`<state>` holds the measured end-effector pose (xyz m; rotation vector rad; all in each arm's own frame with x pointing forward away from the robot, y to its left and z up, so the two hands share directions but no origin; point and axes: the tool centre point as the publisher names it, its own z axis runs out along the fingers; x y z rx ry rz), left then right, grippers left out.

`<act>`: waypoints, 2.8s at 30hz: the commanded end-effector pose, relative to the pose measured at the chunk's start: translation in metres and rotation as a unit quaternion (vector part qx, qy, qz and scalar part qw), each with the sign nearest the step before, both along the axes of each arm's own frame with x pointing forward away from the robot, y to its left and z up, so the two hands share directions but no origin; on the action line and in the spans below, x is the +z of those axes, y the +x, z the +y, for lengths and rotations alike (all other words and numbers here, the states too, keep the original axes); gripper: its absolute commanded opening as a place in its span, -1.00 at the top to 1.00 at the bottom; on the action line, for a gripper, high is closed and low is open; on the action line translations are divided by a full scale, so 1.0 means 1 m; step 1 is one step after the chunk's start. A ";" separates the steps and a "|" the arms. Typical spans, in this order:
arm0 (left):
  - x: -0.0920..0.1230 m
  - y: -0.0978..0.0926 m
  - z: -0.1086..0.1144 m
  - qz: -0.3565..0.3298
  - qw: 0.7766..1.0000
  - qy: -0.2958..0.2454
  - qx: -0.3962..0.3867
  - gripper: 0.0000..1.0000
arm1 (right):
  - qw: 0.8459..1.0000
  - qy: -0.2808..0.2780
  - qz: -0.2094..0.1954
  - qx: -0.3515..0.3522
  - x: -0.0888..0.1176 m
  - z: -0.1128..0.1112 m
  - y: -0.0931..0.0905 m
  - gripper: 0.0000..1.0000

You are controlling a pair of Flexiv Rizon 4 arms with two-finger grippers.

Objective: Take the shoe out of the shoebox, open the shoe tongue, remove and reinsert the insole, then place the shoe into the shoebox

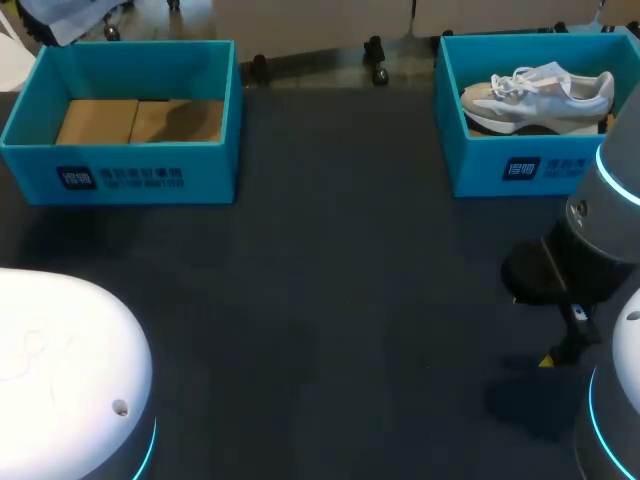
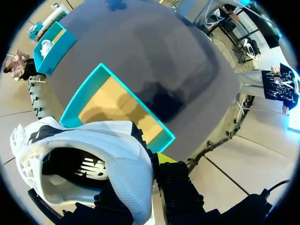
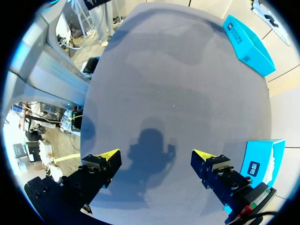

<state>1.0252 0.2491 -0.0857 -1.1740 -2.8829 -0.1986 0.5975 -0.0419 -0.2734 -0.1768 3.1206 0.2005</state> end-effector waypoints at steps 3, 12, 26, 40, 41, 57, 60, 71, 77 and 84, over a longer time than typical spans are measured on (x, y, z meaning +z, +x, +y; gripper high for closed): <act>0.002 -0.002 0.000 -0.003 1.000 0.000 -0.001 1.00 | 1.000 0.000 -0.001 0.000 -0.001 0.000 -0.001 -1.00; 0.001 -0.002 -0.001 -0.008 1.000 0.001 -0.025 1.00 | 1.000 0.000 -0.001 0.000 -0.001 0.000 -0.001 -1.00; -0.009 0.023 0.033 -0.010 0.977 0.020 -0.213 1.00 | 1.000 0.000 -0.001 0.000 -0.001 0.000 -0.001 -1.00; -0.014 0.040 0.057 -0.017 0.953 0.061 -0.298 1.00 | 1.000 0.000 -0.001 0.000 -0.001 0.000 -0.001 -1.00; -0.014 0.040 0.057 -0.017 0.953 0.061 -0.298 1.00 | 1.000 0.000 -0.001 0.000 -0.001 0.000 -0.001 -1.00; -0.027 0.044 0.051 -0.025 0.943 0.066 -0.326 1.00 | 1.000 0.000 -0.001 0.000 -0.001 0.000 -0.001 -1.00; -0.039 0.053 0.049 -0.016 0.937 0.072 -0.343 1.00 | 1.000 0.000 -0.001 0.000 -0.001 0.000 -0.001 -1.00; -0.083 0.071 0.052 0.002 0.928 0.091 -0.361 1.00 | 1.000 0.000 -0.001 0.000 -0.001 0.000 -0.001 -1.00; -0.104 0.079 0.057 0.018 0.925 0.097 -0.366 1.00 | 1.000 0.000 -0.001 0.000 -0.001 0.000 -0.001 -1.00; -0.106 0.083 0.062 0.020 0.918 0.116 -0.379 1.00 | 1.000 0.000 -0.001 0.000 -0.001 0.000 -0.001 -1.00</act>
